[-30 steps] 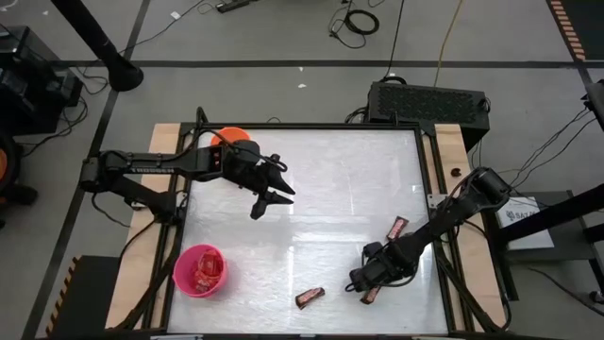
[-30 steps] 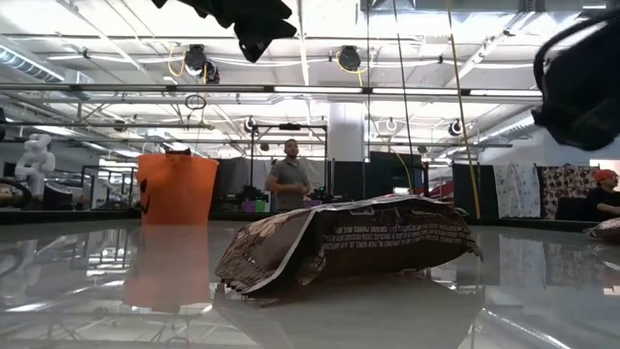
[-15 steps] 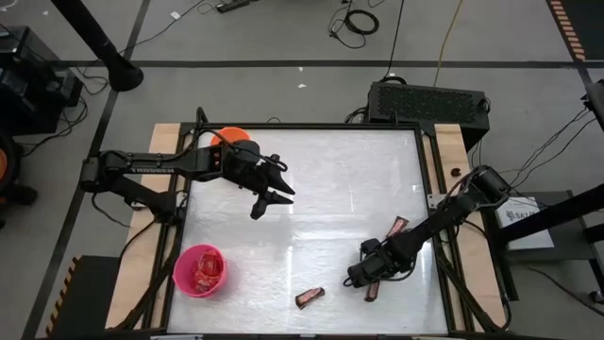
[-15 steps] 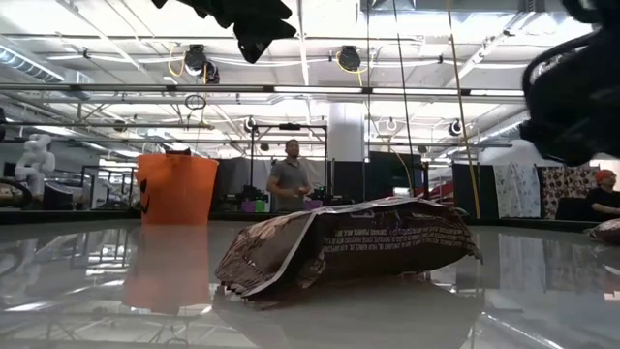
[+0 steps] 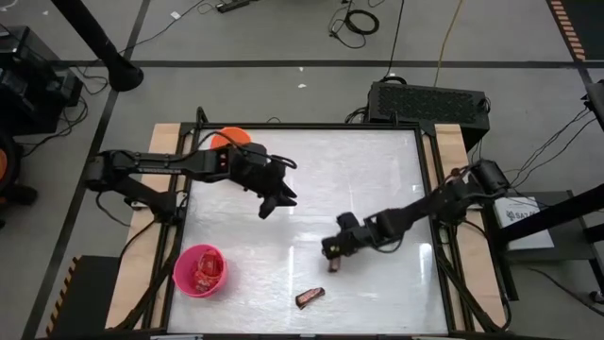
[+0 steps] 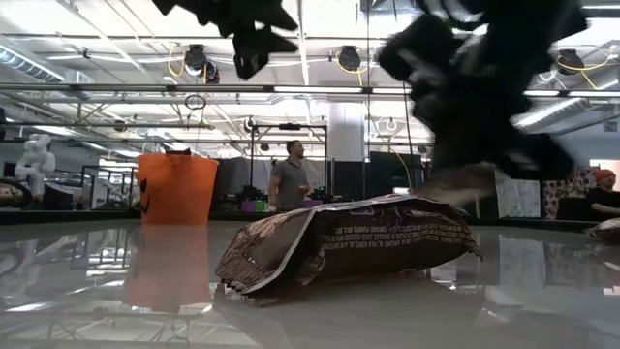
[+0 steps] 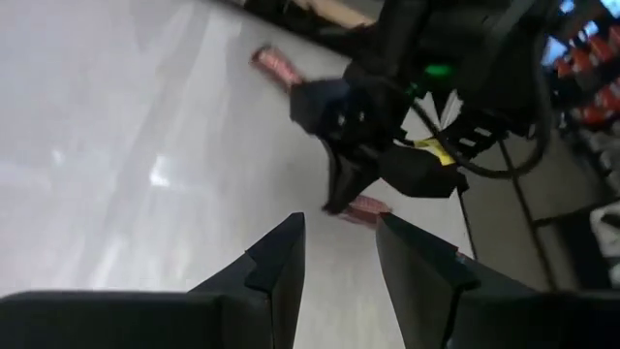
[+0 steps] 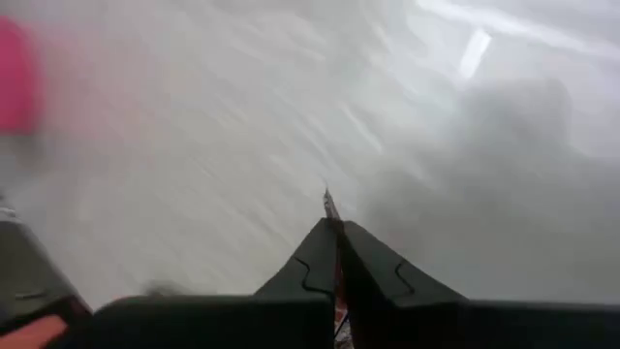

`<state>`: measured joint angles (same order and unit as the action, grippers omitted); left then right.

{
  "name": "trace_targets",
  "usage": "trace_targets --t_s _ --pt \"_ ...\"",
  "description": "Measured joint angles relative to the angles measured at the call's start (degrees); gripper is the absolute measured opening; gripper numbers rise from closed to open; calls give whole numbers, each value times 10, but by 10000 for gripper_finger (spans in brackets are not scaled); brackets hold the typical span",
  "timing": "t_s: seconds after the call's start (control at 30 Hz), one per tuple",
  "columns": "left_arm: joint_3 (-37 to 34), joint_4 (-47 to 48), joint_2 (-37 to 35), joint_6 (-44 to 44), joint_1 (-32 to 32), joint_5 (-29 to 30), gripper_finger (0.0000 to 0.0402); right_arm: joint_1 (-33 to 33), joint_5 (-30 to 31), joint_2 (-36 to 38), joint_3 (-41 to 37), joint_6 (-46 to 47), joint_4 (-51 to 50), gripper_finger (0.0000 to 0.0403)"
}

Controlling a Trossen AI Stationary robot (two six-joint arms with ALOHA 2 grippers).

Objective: Sort candy by brand, put in halloween buckets
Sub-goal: Put the brown chocolate bar into the orange bucket

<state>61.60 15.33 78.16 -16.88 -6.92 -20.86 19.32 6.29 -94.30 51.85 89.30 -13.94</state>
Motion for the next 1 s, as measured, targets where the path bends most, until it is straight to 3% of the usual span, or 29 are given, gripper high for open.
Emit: trace_targets --t_s 0.1,0.2,0.43,0.63,0.87,1.0 --pt "0 5 21 -53 0 -6 138 -36 2 1 0 -54 38 3" --pt "0 18 49 -80 0 -48 138 -64 1 1 0 -105 76 1" --pt "-1 63 108 -37 0 -121 138 -114 -29 2 0 -192 152 1" --pt "-1 48 148 -16 2 -110 138 -139 -51 2 0 -238 209 1" --pt "0 23 169 -22 2 -24 138 -148 -68 3 0 -269 229 1" --pt "-1 13 168 -13 1 -16 138 -148 -77 3 0 -281 226 1"
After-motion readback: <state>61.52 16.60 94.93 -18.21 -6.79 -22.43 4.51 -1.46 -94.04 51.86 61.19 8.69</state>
